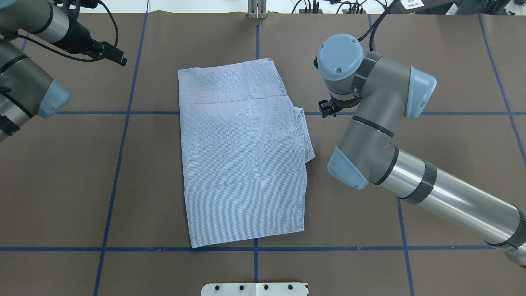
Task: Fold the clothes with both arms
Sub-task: 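Release the shirt and move both grippers to the edge nearest the robot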
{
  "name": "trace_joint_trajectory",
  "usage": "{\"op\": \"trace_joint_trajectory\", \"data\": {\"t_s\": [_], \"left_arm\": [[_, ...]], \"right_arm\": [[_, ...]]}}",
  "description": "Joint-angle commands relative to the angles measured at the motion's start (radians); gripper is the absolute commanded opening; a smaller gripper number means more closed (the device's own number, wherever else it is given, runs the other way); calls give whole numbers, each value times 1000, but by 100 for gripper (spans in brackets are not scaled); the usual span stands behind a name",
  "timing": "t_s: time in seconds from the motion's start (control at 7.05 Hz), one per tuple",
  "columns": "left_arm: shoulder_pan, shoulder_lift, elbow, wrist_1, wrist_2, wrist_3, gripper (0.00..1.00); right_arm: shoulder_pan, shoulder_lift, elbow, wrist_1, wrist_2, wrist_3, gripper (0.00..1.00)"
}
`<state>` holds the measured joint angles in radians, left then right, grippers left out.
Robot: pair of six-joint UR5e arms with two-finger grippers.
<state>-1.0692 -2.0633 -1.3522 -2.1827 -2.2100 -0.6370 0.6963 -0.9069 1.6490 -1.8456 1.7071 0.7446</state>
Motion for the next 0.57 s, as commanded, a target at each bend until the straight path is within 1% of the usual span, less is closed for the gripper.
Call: {"op": "trace_joint_trajectory", "data": {"t_s": [0.0, 0.14, 0.28, 0.43], "left_arm": [[81, 157, -257, 0, 3, -201, 100], [151, 211, -374, 0, 16, -365, 100], [254, 257, -489, 1, 111, -514, 100], [347, 281, -557, 9, 171, -626, 100]], "right_arm": [[5, -82, 169, 63, 113, 271, 100], [-6, -143, 257, 101, 143, 409, 100], [-39, -206, 318, 183, 140, 540, 100], [-78, -269, 348, 272, 128, 658, 100]]}}
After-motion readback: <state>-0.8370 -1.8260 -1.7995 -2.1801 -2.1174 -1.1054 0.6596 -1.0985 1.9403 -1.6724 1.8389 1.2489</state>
